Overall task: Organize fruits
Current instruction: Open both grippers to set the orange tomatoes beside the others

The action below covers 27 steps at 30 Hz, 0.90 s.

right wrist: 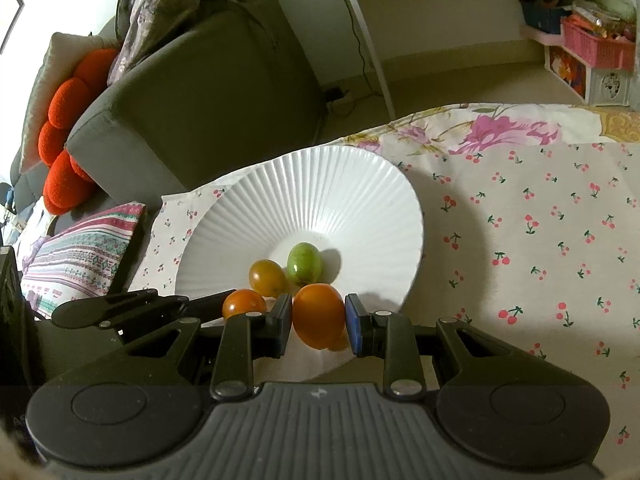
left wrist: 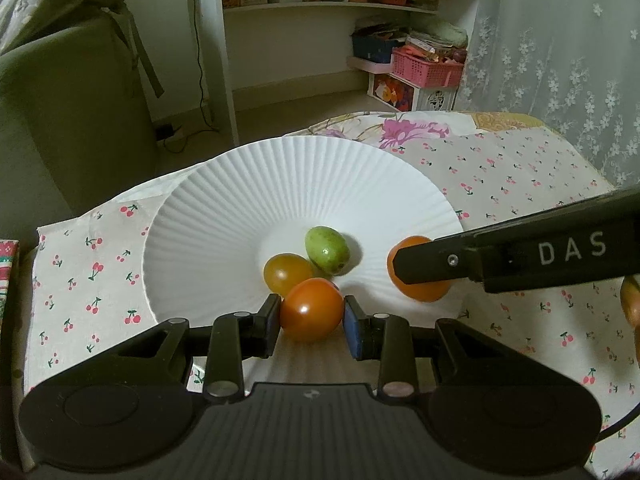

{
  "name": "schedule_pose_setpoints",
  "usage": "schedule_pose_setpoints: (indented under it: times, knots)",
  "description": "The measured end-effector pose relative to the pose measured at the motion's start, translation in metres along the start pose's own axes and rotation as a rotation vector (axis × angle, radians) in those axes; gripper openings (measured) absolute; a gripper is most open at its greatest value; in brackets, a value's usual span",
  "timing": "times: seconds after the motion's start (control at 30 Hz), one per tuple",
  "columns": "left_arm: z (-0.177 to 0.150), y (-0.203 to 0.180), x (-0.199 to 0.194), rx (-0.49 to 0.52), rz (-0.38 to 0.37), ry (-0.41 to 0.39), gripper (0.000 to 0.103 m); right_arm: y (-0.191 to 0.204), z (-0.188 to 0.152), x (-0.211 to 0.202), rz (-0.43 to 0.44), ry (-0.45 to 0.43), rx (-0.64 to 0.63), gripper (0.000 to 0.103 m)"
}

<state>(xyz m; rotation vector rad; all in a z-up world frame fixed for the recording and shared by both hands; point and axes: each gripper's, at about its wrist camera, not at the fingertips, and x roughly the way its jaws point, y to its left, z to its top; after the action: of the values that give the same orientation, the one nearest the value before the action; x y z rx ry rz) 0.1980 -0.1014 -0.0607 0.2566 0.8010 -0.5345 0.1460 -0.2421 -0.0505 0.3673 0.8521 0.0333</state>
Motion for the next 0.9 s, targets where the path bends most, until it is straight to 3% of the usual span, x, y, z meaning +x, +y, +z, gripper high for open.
schedule_pose_setpoints:
  times: [0.53, 0.73, 0.9]
  knots:
    - [-0.001, -0.002, -0.001, 0.024, 0.02, -0.014, 0.034, 0.003, -0.004, 0.002, 0.011, -0.001, -0.014, 0.026]
    - [-0.003, 0.005, -0.015, -0.005, 0.005, -0.031, 0.046, 0.0, -0.006, 0.0, 0.008, -0.009, 0.007, 0.027]
    - [-0.009, 0.017, -0.031, -0.072, -0.003, -0.048, 0.052, 0.004, -0.011, -0.005, -0.002, -0.027, 0.001, 0.04]
